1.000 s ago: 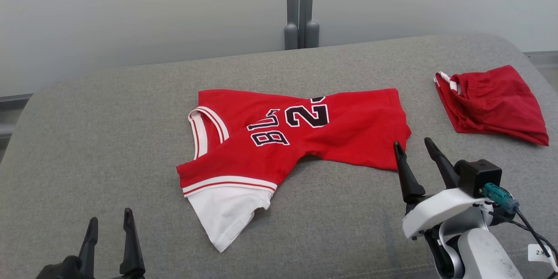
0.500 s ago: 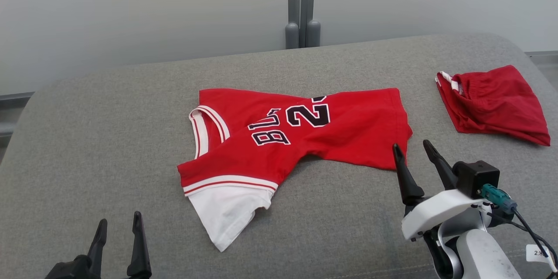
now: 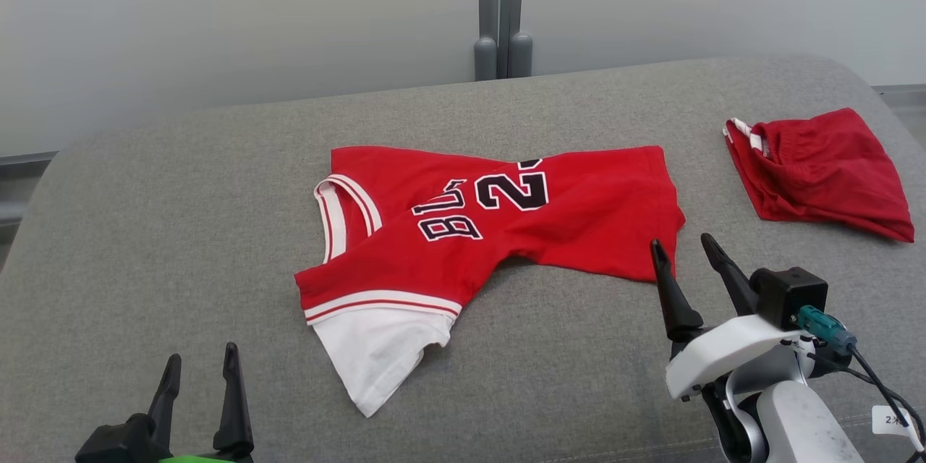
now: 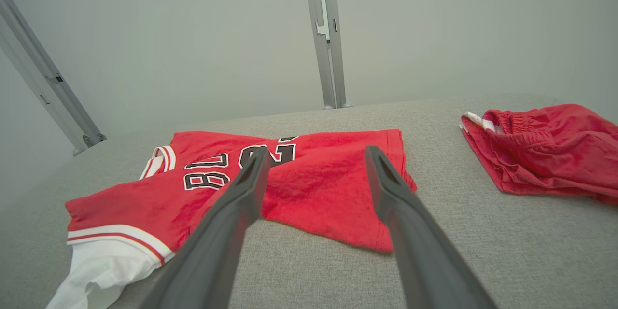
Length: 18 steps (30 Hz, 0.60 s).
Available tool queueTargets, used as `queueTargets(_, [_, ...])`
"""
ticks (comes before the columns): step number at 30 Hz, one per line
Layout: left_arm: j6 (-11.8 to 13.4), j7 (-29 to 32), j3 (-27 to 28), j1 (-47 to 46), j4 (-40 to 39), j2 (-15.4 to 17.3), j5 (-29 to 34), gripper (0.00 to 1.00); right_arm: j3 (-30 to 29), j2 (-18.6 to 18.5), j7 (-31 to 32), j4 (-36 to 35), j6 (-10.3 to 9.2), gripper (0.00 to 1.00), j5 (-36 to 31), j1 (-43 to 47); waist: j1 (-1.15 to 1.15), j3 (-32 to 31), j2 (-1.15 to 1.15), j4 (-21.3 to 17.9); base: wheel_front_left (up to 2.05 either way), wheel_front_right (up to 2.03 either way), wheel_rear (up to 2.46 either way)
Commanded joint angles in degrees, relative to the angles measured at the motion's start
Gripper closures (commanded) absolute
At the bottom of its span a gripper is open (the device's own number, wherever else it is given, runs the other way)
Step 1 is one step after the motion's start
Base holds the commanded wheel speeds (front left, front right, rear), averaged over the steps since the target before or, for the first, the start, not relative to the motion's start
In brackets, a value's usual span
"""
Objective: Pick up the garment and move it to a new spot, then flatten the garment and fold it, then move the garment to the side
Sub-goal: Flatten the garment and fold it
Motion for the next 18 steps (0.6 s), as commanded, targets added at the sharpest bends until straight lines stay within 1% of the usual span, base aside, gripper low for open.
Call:
queueTargets(1, [-0.14,0.01,-0.18,-0.72,0.37,0.16,0.42,0.0,-0.11,-0.2,0.13,0.04,-0.02,0.0,0.15,-0.18,0.0,0.06,0.0,0.0,0.0,0.0,0.0])
queueTargets(5, [-0.86,1.2,-1.65,-1.49,1.45,-0.67,0.15,0.0,-0.22,-0.2,0.13,0.16,-0.02,0.0,0.2,-0.03,0.0,0.32,0.0,0.03,0.0,0.0,0.0])
queueTargets(7, [-1.18,2.83,-3.13,-1.48,2.12,-1.66,-0.74,0.0,-0.25,-0.21,0.13,0.29,-0.02,0.0,0.27,0.0,0.0,0.49,0.0,0.05,0.0,0.0,0.0])
queueTargets(9, [-2.03,4.62,-4.41,-1.74,3.17,-2.7,-1.78,0.0,-0.22,-0.19,0.12,0.37,-0.02,0.0,0.24,0.01,0.0,0.74,0.0,0.02,0.0,0.0,0.0])
queueTargets(13, [-4.53,8.72,-6.85,-2.45,6.74,-5.36,-5.27,0.0,-0.08,-0.2,0.18,0.52,-0.02,0.0,0.34,-0.17,0.0,1.36,0.0,-0.24,0.0,0.0,0.0])
queueTargets(17, [-7.05,10.93,-8.33,-3.59,10.74,-7.46,-7.99,0.0,-0.22,-0.21,0.24,0.68,-0.02,0.0,0.18,-0.46,0.0,2.25,0.0,-0.68,0.0,0.0,0.0])
queueTargets(18, [-8.23,11.61,-8.36,-4.48,12.78,-8.43,-9.38,0.0,-0.36,-0.19,0.16,0.63,-0.02,0.0,-0.03,-0.72,0.0,2.96,0.0,-0.91,0.0,0.0,0.0])
